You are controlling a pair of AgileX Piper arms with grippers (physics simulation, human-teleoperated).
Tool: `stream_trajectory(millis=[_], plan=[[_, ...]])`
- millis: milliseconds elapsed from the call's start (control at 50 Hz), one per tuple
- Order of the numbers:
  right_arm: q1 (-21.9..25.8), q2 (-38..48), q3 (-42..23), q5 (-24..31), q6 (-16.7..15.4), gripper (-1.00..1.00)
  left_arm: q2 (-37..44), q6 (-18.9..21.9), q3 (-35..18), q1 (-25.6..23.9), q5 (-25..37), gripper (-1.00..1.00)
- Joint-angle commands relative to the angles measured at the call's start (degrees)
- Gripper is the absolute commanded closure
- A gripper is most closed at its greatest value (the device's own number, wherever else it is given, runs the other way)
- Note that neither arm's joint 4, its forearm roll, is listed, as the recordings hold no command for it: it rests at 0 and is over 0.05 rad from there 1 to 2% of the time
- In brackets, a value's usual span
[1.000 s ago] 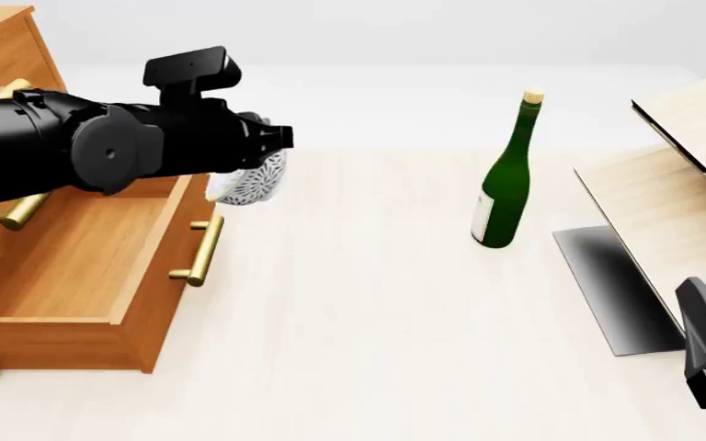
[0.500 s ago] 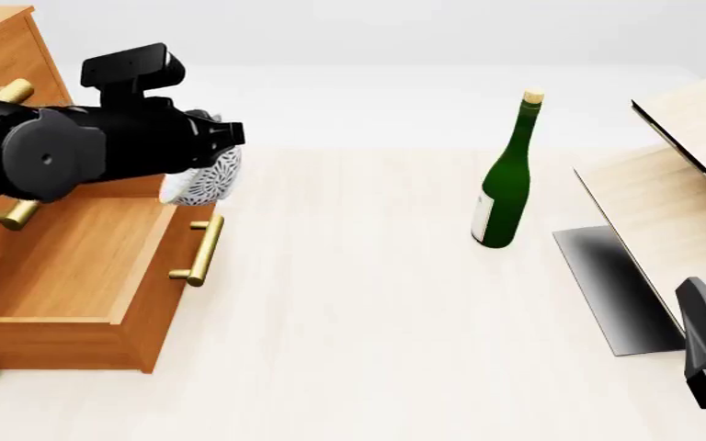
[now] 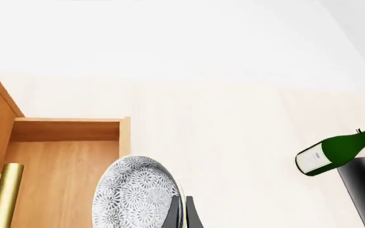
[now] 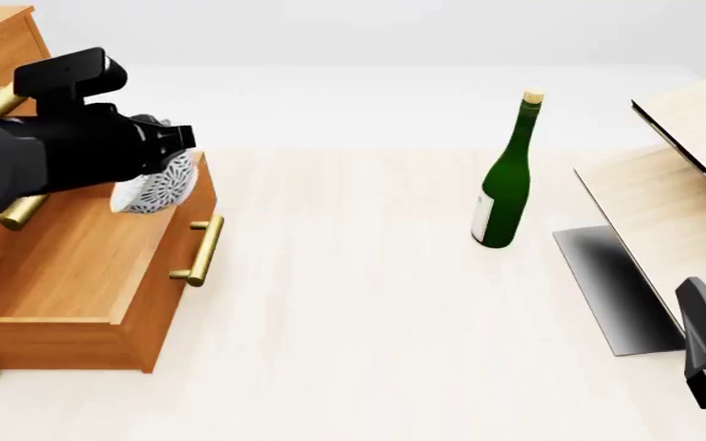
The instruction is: Put the bowl in the bottom drawer of the cabinet.
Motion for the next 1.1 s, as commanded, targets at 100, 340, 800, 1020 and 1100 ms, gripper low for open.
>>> stream_trajectory(millis=[100, 340, 800, 1020, 1100], plan=[[0.0, 0.0, 0.0, 0.0, 0.0, -1.00, -3.8, 0.1, 3.3, 3.8, -0.9, 1.00], [0.0, 0.0, 0.0, 0.0, 0.0, -1.00, -5.1, -0.5, 5.4, 5.8, -2.0, 1.00], [0.0, 0.0, 0.0, 0.0, 0.0, -1.00, -5.6, -1.8, 9.6, 8.1, -4.6, 1.00], [0.0, 0.0, 0.0, 0.0, 0.0, -1.00, -4.7, -1.5, 10.0, 8.6, -4.6, 1.00], [0.0, 0.0, 0.0, 0.0, 0.0, -1.00, -4.5, -1.5, 10.2, 8.8, -5.0, 1.00]])
